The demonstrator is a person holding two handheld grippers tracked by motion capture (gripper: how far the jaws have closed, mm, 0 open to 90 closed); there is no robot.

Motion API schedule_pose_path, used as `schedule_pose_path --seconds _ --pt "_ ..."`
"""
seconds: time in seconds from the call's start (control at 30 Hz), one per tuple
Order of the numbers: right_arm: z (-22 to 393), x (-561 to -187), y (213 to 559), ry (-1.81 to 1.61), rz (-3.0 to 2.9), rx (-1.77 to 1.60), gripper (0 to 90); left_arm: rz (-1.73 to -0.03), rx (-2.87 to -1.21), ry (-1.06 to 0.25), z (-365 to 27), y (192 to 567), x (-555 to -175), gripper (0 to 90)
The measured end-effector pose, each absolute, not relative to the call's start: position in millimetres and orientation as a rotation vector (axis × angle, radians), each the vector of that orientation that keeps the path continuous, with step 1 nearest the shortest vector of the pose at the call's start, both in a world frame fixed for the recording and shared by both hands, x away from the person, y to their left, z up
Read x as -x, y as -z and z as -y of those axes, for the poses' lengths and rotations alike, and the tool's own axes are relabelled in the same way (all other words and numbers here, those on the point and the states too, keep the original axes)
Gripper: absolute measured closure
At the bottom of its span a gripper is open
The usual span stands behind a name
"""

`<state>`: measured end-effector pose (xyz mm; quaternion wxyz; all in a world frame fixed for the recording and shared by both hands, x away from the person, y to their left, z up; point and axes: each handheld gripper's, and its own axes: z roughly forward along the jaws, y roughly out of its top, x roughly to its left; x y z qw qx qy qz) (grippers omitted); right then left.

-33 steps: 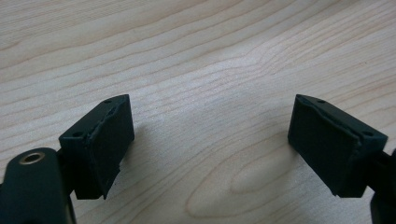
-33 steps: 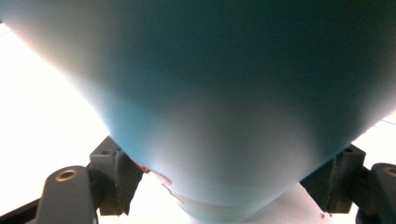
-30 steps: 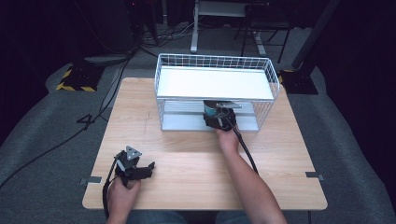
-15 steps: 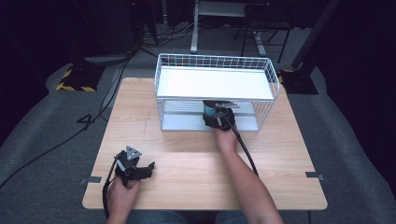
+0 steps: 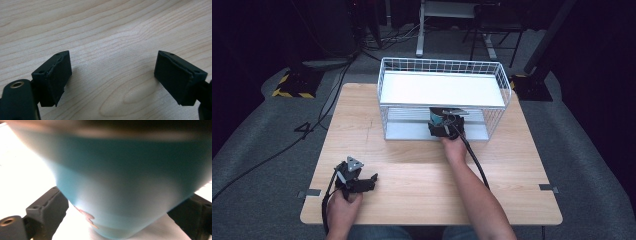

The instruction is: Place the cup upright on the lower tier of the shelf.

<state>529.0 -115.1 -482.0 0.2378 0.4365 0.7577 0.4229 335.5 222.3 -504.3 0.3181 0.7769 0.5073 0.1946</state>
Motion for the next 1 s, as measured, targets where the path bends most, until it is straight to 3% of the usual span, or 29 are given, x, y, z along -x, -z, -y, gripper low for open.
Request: schedule_pose_path --seconds 0.33,1.0 --pt "125 -514 470 -1.145 -2.049 -1.147 4.8 -1.338 -2.044 -0.512 -222 504 -336 15.0" --pt "187 -442 425 -1.206 -2.111 -1.073 4.9 -1.338 -2.039 -0.508 -223 504 -334 15.0"
